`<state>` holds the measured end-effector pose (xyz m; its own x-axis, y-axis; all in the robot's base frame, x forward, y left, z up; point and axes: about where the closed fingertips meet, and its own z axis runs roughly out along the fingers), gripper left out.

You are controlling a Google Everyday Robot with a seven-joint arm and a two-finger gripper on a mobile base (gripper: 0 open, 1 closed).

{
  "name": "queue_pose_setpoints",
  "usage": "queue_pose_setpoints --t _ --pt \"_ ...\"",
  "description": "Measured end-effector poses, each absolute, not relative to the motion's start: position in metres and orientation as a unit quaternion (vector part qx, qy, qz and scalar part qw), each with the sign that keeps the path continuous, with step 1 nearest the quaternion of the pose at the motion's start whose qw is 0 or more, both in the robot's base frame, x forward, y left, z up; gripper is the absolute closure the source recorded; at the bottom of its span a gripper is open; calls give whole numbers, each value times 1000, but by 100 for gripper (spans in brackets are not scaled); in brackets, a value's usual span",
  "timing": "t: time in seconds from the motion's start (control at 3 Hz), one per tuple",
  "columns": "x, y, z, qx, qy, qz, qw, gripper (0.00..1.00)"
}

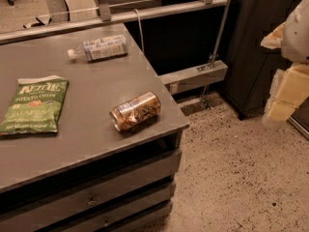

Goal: Move blue plastic bottle near orange can

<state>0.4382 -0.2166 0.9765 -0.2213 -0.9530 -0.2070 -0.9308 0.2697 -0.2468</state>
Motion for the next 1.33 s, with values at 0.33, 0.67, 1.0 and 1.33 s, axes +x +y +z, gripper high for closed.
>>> queue_pose_setpoints --t 0.33,0.67,1.0,1.33 --pt "438 -217 977 -603 781 -35 159 0" --pt "446 -210 974 -606 776 -24 174 0" --pt "483 -177 960 -631 744 3 221 0" --pt "554 -122 951 -655 691 33 303 0"
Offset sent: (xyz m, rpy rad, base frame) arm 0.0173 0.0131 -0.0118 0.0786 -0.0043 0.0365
